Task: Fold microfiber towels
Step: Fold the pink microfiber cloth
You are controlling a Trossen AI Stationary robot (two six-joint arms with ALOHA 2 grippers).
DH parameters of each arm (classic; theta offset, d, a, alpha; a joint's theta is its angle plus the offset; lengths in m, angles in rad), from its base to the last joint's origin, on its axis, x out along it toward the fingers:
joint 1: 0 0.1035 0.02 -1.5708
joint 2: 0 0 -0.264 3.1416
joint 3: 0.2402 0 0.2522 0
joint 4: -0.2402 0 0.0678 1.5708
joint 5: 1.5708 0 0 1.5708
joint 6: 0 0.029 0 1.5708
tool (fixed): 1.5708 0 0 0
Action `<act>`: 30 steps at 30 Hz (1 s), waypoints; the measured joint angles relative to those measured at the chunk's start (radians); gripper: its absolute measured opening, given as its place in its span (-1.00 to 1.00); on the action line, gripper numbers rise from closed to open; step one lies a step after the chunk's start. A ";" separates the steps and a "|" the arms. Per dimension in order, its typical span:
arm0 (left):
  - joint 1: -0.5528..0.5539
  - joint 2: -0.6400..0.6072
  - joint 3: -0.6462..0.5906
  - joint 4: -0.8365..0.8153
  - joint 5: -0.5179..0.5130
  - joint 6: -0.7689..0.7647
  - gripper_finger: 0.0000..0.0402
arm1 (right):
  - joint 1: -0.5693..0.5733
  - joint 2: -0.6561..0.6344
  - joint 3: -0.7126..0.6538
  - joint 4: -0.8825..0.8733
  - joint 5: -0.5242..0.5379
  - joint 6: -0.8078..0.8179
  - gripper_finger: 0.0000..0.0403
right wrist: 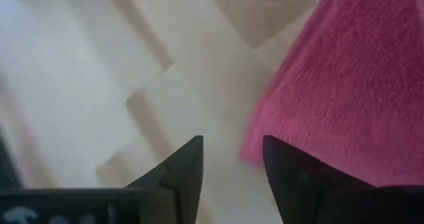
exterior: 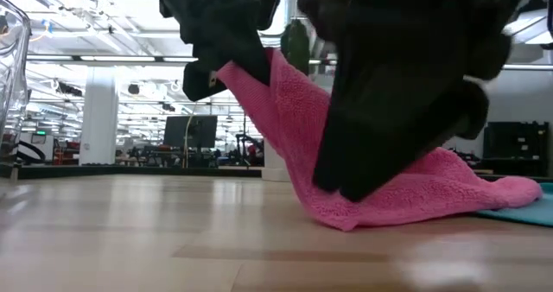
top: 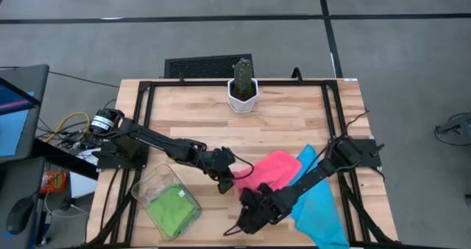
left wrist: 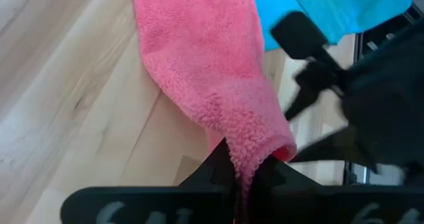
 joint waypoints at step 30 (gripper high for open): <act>0.003 -0.274 0.000 -0.373 0.098 0.052 -1.00 | -0.003 -0.398 0.075 -0.273 0.128 0.011 -0.97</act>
